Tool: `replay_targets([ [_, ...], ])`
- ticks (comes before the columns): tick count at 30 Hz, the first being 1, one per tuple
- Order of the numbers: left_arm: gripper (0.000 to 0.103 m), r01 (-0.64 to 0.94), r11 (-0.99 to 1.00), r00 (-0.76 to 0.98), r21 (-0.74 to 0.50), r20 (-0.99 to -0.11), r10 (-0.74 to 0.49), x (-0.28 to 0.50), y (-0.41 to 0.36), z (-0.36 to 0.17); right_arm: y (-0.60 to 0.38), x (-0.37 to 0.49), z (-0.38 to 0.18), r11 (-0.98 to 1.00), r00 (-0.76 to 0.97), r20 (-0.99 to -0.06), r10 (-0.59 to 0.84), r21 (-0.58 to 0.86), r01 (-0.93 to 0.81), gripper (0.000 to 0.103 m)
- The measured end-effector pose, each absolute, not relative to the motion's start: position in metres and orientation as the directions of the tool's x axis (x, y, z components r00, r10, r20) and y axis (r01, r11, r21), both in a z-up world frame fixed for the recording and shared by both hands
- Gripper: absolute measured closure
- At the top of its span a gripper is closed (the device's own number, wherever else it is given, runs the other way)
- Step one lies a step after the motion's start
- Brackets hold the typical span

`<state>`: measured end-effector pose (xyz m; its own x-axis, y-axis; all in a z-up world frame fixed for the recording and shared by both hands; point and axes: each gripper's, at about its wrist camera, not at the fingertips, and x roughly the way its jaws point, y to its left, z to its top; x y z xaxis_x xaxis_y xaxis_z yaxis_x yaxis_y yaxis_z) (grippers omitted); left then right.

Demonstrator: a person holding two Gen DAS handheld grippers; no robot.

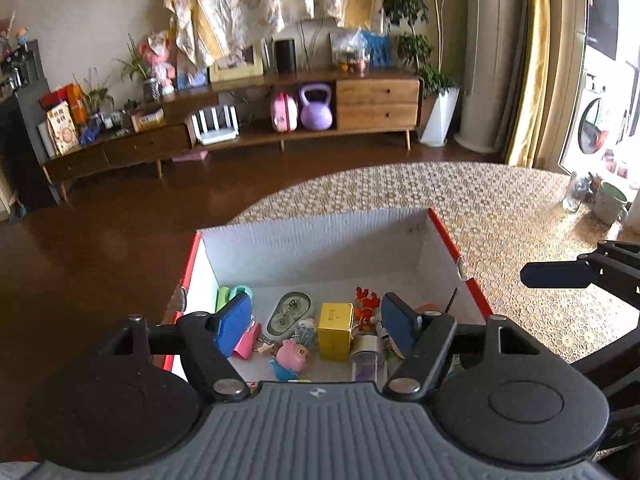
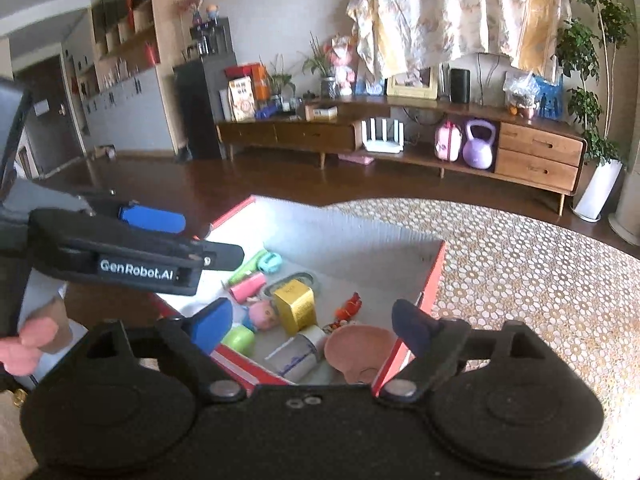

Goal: Organize rigid objects

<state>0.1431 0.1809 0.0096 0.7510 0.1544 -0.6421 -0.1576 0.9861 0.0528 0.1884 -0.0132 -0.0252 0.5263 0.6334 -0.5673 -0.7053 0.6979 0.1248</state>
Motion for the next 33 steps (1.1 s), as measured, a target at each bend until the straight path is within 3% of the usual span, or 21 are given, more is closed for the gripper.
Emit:
replay_targets([
  [8,0.024,-0.172,0.984,0.78,0.041,-0.604,0.162,0.117,0.178,0.013,-0.029,0.176,-0.012,0.688,0.545,-0.493,0.679,0.166,-0.707,0.001],
  [17,0.019,-0.178,0.984,0.795,0.026,-0.586,0.159,0.095,0.173,0.012,-0.049,0.164,-0.008,0.704,0.581,-0.438,0.687,0.203,-0.68,0.0],
  [22,0.003,-0.188,0.982,0.803,0.005,-0.575,0.157,0.084,0.166,0.012,-0.052,0.158,-0.009,0.712,0.589,-0.42,0.69,0.245,-0.659,0.0],
  [33,0.003,-0.181,0.983,0.808,-0.014,-0.572,0.141,0.072,0.156,0.009,-0.058,0.152,-0.012,0.721,0.599,-0.414,0.686,0.275,-0.636,0.0],
])
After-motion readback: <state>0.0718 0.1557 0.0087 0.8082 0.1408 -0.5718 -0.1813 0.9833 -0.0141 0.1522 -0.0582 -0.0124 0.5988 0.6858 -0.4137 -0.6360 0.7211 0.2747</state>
